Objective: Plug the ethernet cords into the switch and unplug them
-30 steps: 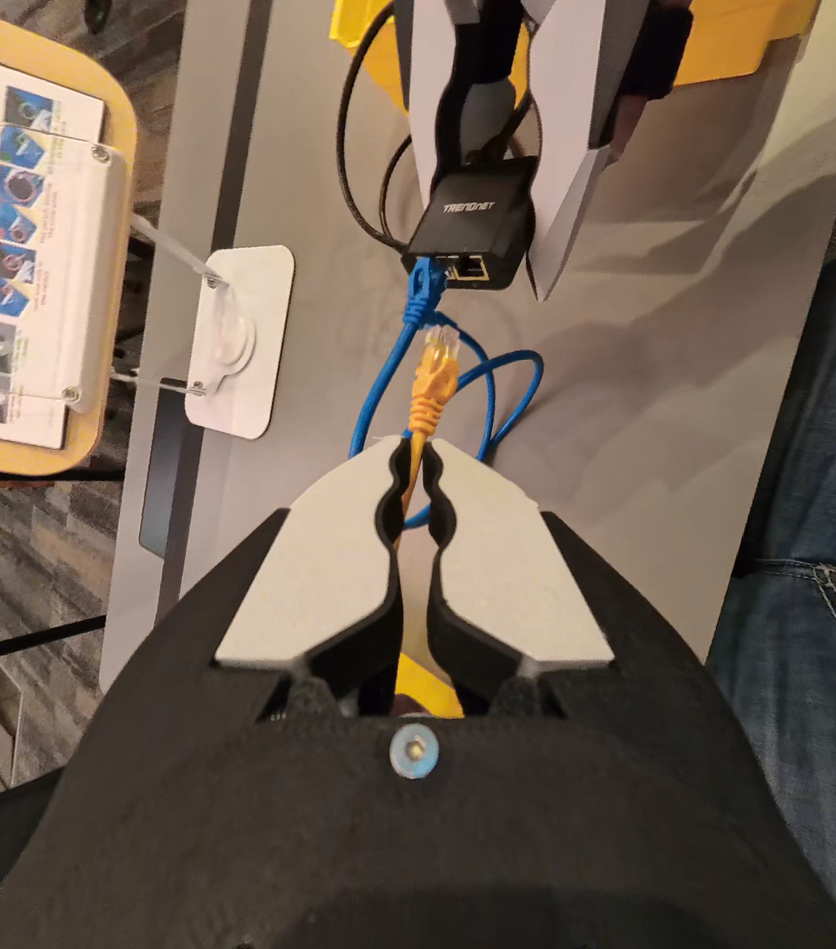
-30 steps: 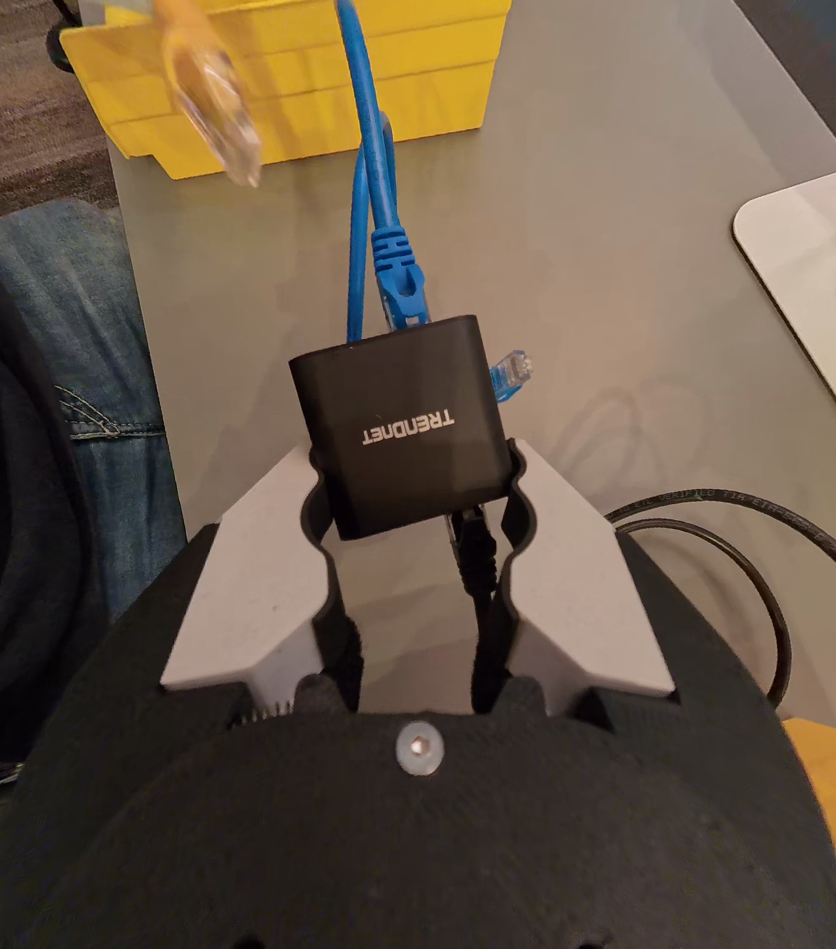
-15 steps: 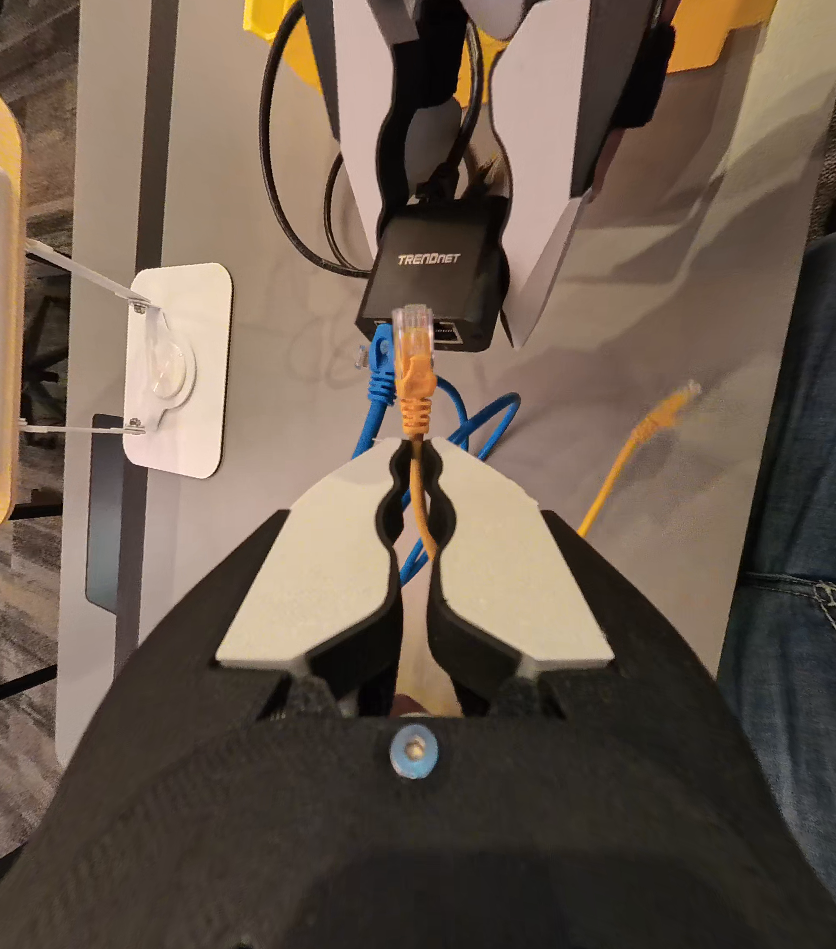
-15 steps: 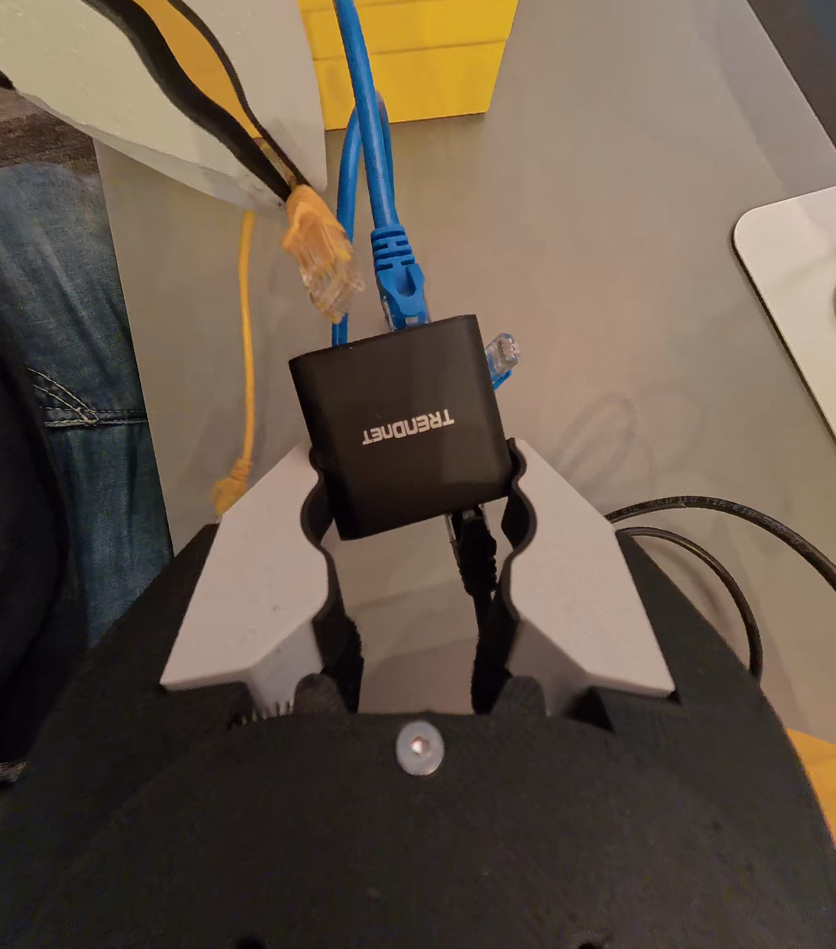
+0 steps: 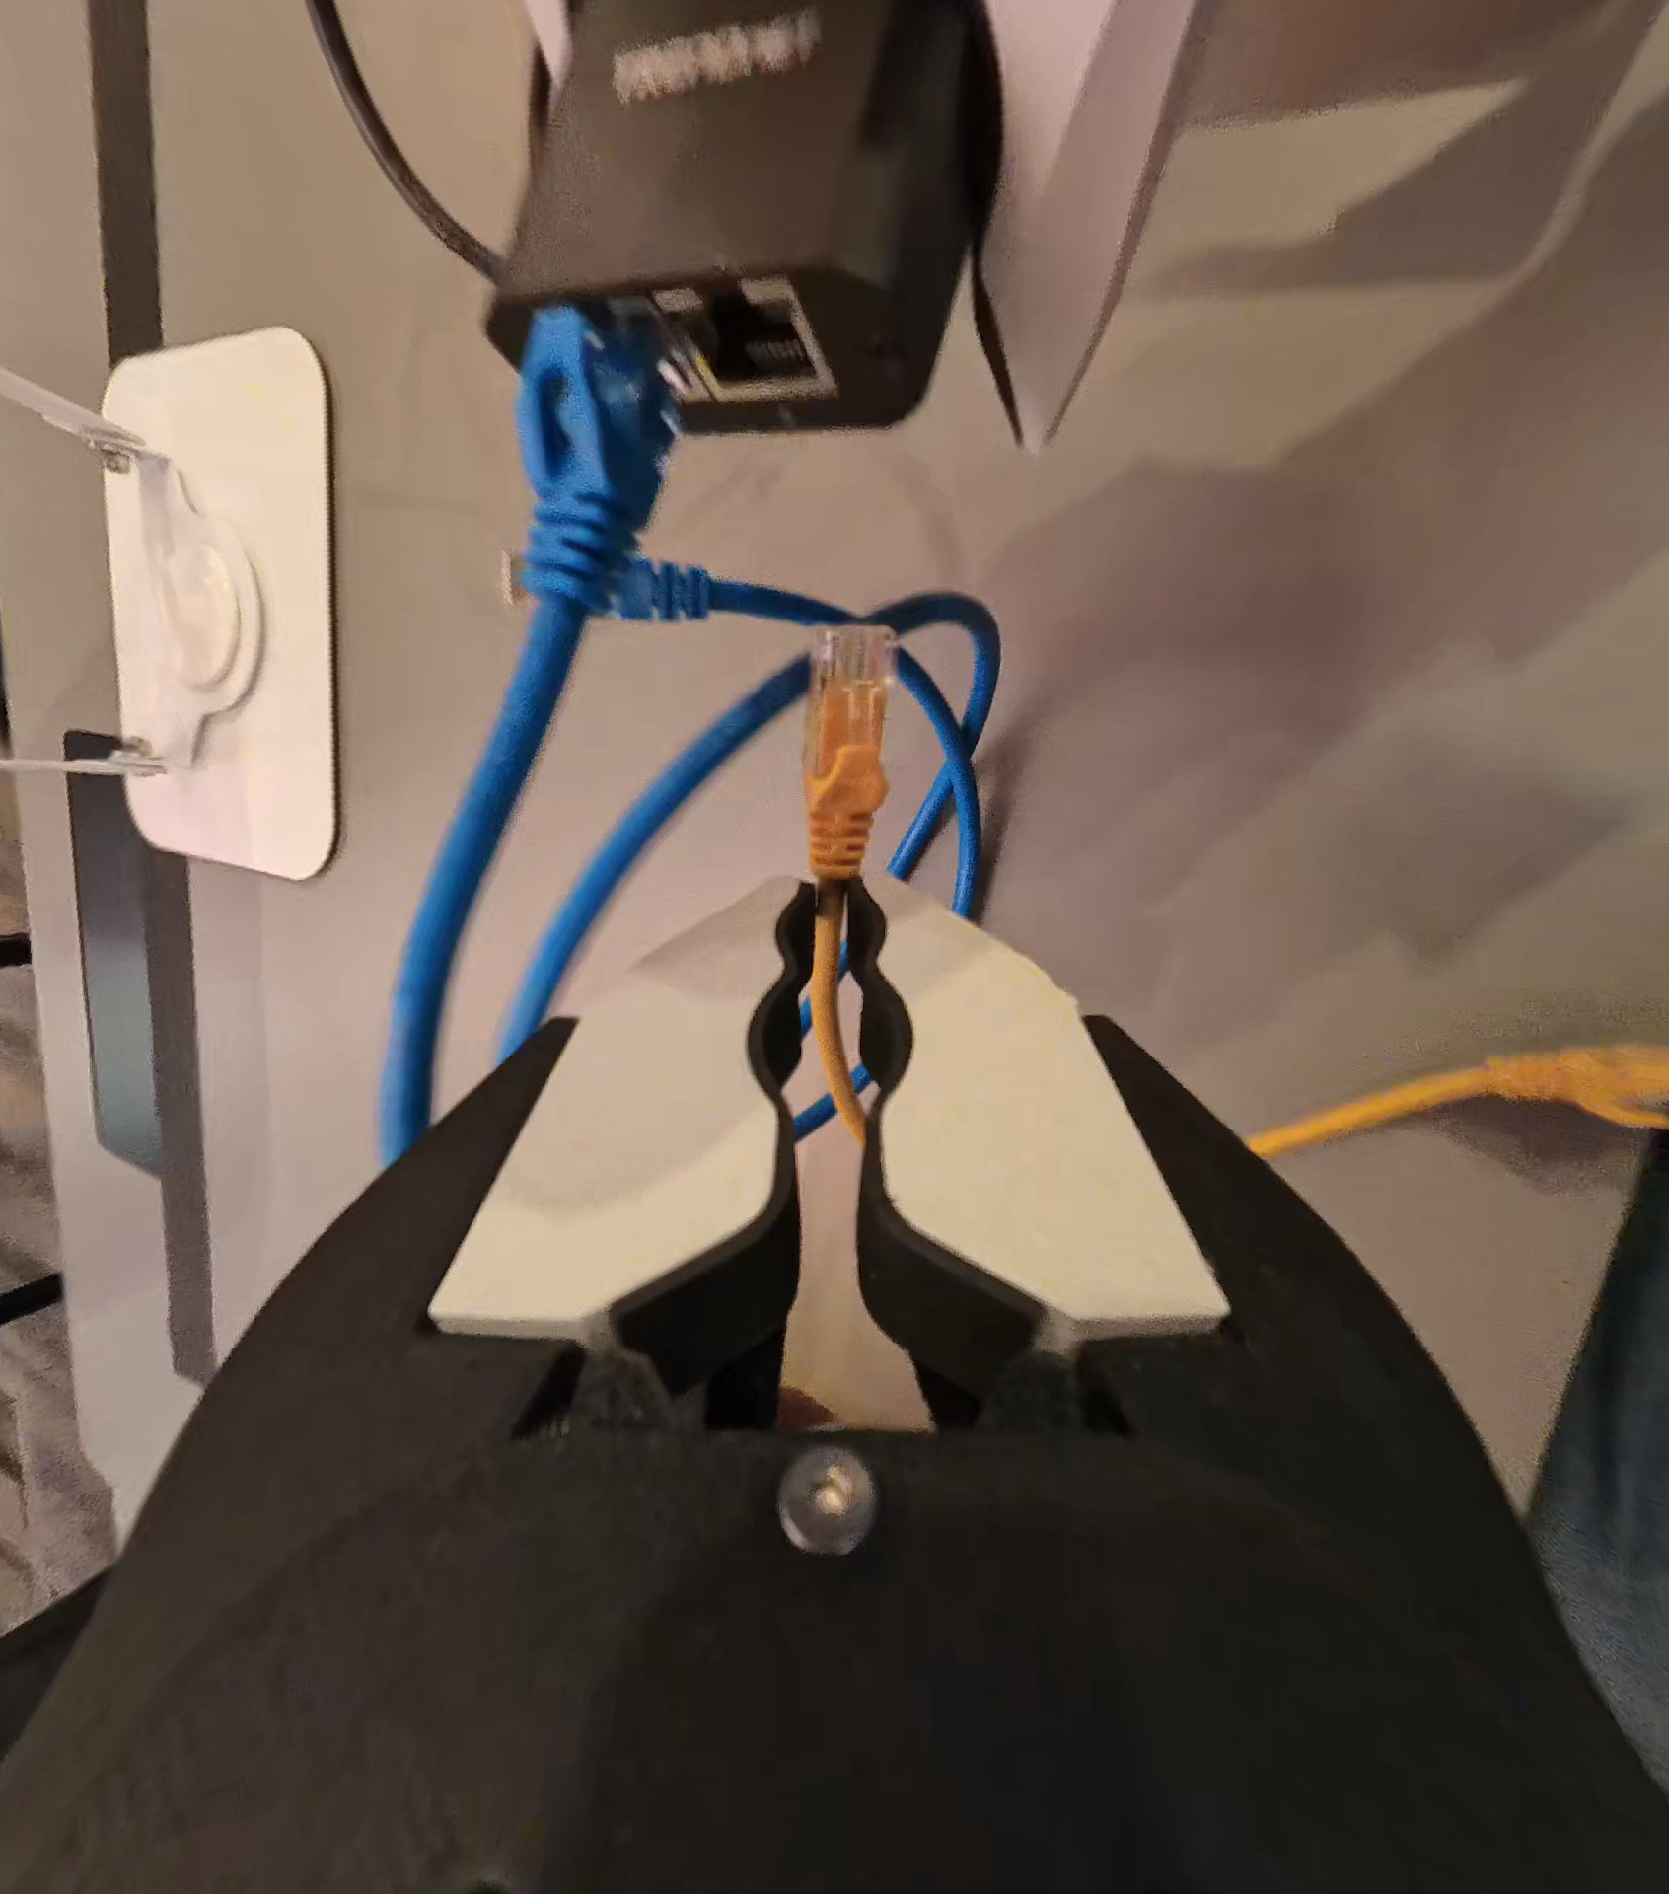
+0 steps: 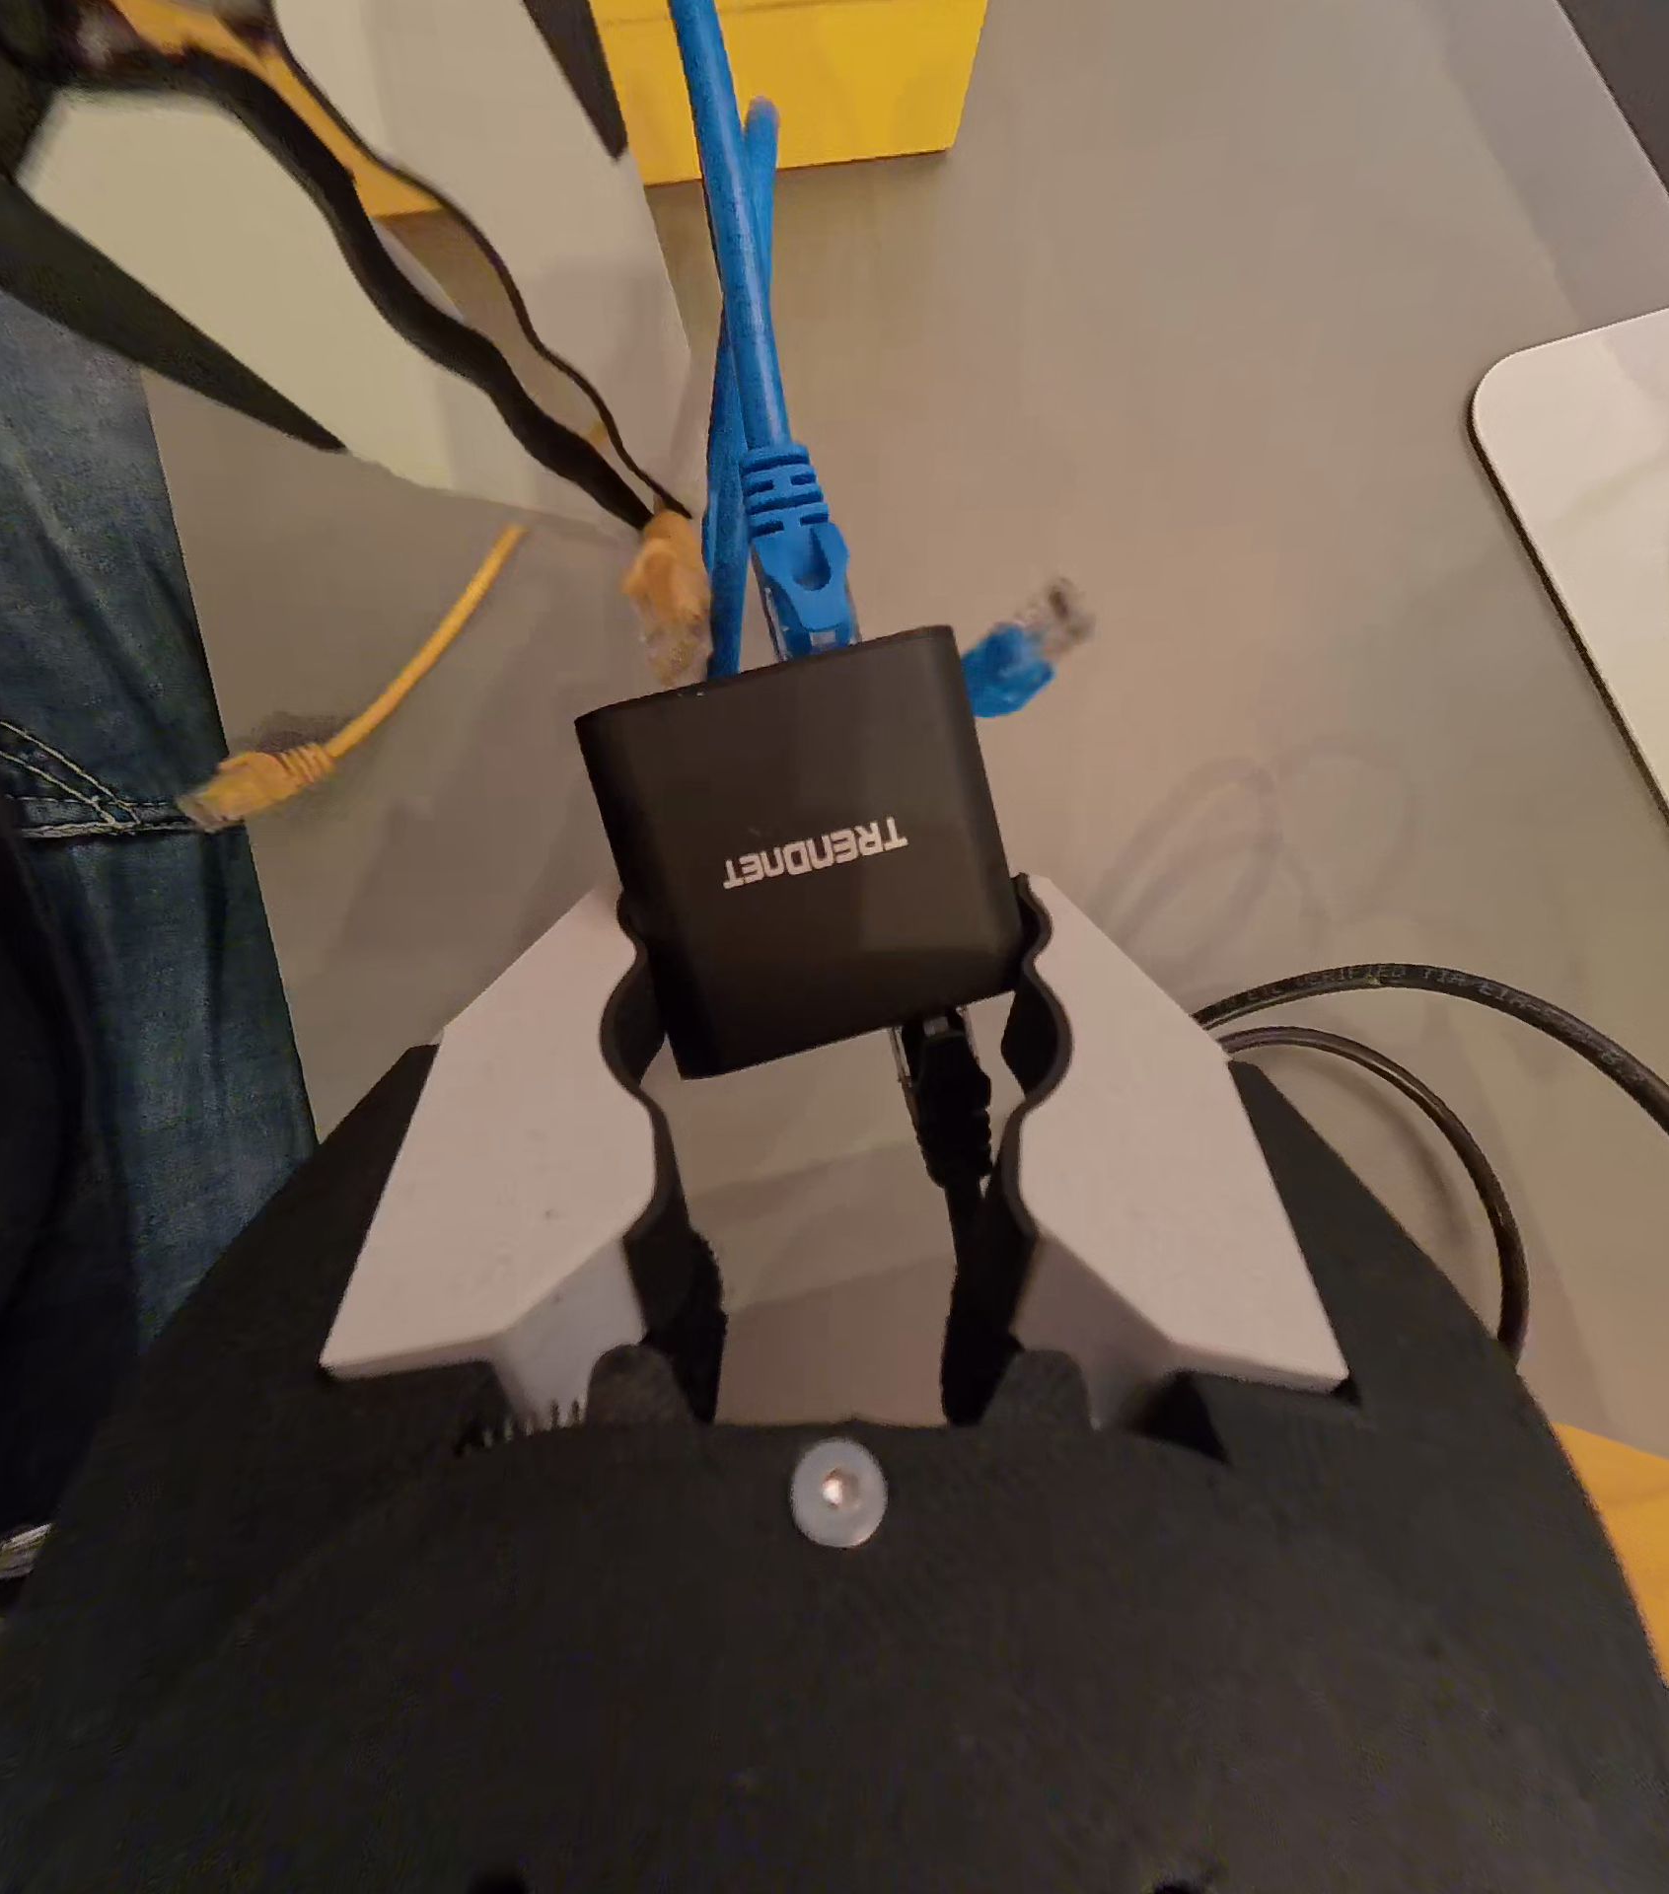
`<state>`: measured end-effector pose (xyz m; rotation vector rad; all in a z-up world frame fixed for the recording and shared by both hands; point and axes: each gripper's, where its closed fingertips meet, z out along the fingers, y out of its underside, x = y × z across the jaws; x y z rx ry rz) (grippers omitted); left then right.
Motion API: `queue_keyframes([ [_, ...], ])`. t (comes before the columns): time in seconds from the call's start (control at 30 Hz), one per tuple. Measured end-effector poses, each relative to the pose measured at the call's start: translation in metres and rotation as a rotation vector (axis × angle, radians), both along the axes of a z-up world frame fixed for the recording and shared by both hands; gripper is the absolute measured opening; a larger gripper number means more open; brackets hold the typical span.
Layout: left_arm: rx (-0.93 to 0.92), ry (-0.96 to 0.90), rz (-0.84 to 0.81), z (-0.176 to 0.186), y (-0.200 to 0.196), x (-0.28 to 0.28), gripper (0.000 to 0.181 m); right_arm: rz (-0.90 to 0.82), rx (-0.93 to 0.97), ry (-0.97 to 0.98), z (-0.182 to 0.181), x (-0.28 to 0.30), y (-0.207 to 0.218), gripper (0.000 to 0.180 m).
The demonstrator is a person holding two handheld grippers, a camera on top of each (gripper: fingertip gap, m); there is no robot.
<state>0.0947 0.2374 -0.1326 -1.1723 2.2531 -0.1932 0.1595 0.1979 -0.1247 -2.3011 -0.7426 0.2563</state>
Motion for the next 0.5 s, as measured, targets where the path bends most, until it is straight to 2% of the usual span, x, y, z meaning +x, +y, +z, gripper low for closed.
queue_keyframes([
  [0.03, 0.021, -0.011, 0.006, -0.006, 0.0, 0.0, 0.007, -0.001, -0.001, 0.002, 0.0, 0.0, 0.0, 0.066],
  [0.2, 0.143, -0.095, 0.034, -0.026, 0.001, 0.0, 0.009, 0.0, -0.004, 0.013, -0.002, 0.0, 0.0, 0.066],
  [0.37, 0.18, -0.06, 0.012, -0.05, -0.006, -0.009, 0.012, -0.005, 0.002, 0.017, -0.001, 0.0, 0.0, 0.066],
  [0.5, 0.289, -0.072, -0.025, -0.056, -0.003, -0.002, 0.024, -0.005, 0.004, 0.021, -0.002, 0.0, 0.001, 0.066],
])
